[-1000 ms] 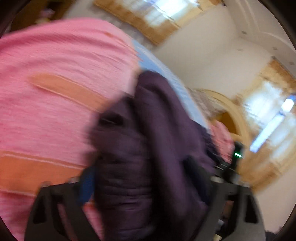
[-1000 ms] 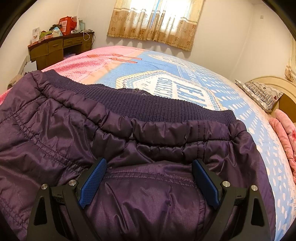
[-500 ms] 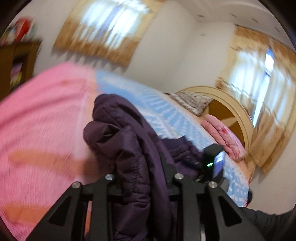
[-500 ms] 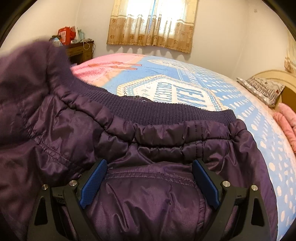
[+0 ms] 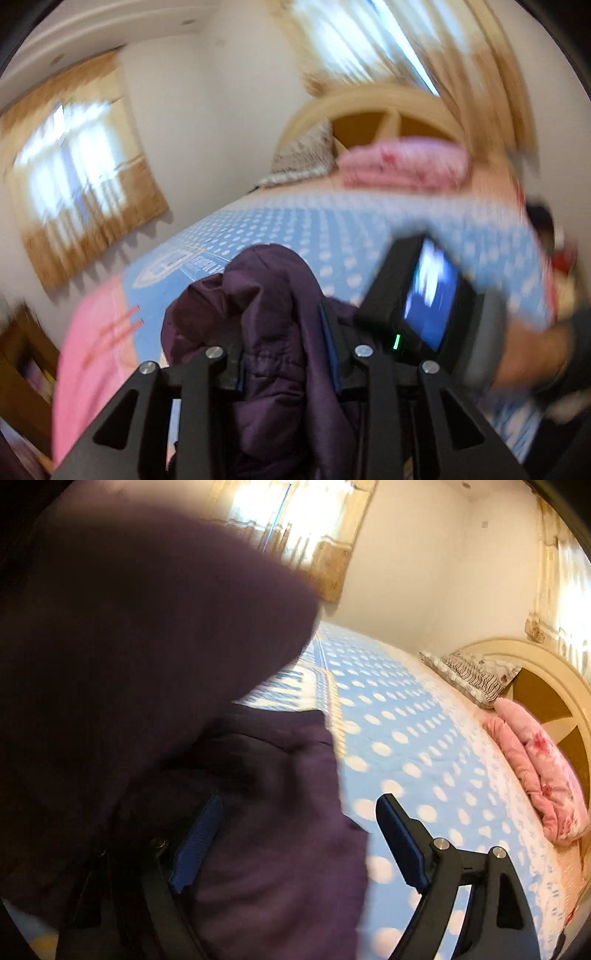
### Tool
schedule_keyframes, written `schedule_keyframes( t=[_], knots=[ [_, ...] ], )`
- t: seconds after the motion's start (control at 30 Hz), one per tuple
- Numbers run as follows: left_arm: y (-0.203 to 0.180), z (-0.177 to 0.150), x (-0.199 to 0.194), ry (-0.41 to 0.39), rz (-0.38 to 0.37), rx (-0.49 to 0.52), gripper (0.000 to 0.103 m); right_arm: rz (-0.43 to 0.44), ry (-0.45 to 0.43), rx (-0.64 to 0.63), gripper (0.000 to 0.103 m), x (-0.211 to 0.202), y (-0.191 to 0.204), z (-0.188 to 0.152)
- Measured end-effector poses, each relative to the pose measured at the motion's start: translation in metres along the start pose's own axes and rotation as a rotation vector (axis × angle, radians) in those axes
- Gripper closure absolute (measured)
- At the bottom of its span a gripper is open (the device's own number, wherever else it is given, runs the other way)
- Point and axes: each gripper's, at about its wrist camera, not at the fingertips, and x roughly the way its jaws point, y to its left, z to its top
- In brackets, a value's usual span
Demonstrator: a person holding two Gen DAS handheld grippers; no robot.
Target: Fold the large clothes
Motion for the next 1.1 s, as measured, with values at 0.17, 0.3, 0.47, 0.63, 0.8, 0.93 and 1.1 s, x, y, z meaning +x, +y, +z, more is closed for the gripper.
schedule_keyframes(
  t=[0.17, 0.3, 0.47, 0.63, 0.8, 0.93, 1.1],
  knots=[
    [-0.038, -0.004, 0.012, 0.019, 0.036, 0.111, 0.063, 0.436, 0.064, 0.606, 0.017, 0.012, -0.119, -0.008],
    [-0.065, -0.008, 0.012, 0.009, 0.084, 0.236, 0.056, 0.762, 0.071, 0.64, 0.017, 0.018, -0.119, 0.02],
    [-0.089, -0.018, 0.007, -0.023, 0.142, 0.411, 0.037, 0.874, 0.161, 0.451, 0.017, 0.019, -0.064, 0.061],
    [-0.083, -0.02, -0.003, -0.013, 0.111, 0.388, 0.035, 0.788, 0.283, 0.343, 0.067, 0.043, -0.035, 0.061],
    [-0.076, -0.022, -0.029, -0.033, 0.079, 0.355, 0.022, 0.881, 0.308, 0.449, 0.073, 0.058, -0.049, 0.045],
    [-0.066, -0.022, -0.06, -0.036, 0.055, 0.298, 0.02, 0.869, 0.324, 0.464, 0.074, 0.06, -0.046, 0.046],
    [-0.027, -0.016, -0.107, -0.074, 0.103, 0.155, 0.006, 0.79, 0.308, 0.414, 0.076, 0.043, -0.049, 0.039]
  ],
)
